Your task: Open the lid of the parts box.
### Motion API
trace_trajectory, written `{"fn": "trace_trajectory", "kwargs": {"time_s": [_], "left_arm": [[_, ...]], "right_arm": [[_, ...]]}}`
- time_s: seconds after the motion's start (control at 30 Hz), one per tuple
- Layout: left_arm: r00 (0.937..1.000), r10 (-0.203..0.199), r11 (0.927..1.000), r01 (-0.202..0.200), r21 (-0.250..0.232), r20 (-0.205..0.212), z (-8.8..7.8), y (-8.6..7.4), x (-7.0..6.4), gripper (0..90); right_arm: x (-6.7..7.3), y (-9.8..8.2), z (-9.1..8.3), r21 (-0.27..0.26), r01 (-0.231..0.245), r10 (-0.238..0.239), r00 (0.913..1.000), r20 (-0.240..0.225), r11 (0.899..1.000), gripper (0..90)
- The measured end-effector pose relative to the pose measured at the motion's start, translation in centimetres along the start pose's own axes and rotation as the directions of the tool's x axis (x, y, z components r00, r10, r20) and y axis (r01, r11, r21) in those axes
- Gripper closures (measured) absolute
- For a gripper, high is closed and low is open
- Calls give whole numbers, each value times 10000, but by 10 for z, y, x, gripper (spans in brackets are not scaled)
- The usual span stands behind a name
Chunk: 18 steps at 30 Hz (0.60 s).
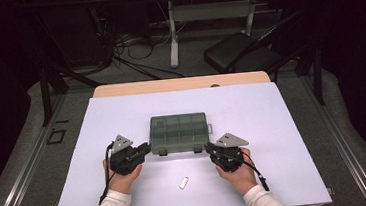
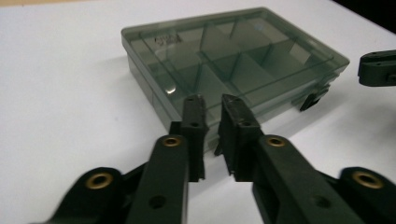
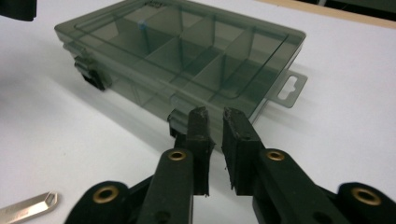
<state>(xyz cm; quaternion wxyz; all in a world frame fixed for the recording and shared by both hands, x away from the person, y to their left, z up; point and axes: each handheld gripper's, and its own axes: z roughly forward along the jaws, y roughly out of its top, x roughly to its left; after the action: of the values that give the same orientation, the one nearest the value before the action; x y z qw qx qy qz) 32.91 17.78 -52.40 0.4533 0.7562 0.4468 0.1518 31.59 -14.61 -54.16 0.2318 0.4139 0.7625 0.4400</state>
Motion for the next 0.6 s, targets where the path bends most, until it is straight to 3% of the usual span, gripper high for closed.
{"fn": "trace_trajectory", "kwargs": {"time_s": [0.23,0.6], "left_arm": [[9999,122,9985,-121,530,-24,6,-2,-1,900],[9982,592,9906,-579,1237,-65,17,-4,-3,900]], "right_arm": [[3,-5,9,517,71,-63,9999,-155,9986,860],[4,-8,19,703,-4,18,9998,-189,9975,862]]}}
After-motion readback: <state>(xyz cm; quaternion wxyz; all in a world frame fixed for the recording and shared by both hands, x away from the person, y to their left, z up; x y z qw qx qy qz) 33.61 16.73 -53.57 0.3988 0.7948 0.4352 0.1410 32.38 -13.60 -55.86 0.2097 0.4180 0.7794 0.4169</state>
